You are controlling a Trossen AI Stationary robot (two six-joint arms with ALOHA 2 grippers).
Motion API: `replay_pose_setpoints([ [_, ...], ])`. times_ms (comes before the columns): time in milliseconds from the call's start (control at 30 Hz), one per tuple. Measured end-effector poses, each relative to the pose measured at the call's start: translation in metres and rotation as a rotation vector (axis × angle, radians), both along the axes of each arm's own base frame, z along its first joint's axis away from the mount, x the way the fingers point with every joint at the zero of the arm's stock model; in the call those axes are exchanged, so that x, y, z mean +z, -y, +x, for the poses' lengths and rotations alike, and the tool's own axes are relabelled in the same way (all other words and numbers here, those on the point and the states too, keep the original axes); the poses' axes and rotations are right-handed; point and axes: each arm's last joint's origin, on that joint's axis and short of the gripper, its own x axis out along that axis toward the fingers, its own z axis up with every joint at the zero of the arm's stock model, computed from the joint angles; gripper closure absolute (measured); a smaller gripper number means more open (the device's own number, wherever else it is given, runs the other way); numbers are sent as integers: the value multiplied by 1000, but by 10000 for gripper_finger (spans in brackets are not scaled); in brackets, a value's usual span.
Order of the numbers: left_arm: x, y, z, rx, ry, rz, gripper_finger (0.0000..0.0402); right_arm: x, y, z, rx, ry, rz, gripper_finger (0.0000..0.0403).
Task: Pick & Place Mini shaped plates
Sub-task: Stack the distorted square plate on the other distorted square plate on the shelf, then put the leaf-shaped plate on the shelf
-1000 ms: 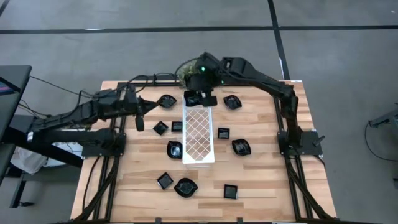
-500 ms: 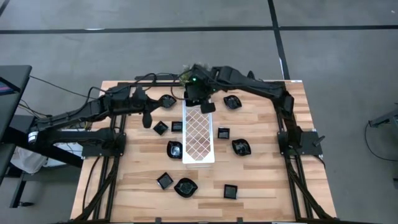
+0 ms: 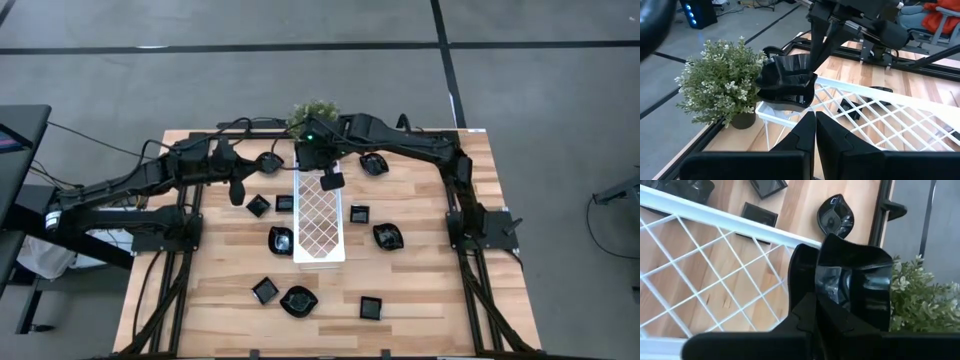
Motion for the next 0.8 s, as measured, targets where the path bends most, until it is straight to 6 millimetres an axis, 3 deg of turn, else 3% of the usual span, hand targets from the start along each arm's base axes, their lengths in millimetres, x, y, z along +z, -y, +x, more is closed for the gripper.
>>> replay_pose_setpoints([
  [400,-5,1,-3,0,-53,-17,387,0,-5,-4,-25,-36,10,269],
  [633,-7,1,-4,16,-70,-50,387,23,-18,-16,-97,-54,-39,282],
  [800,-8,3,-4,29,-71,-85,387,35,-6,-41,-246,-149,42,303],
])
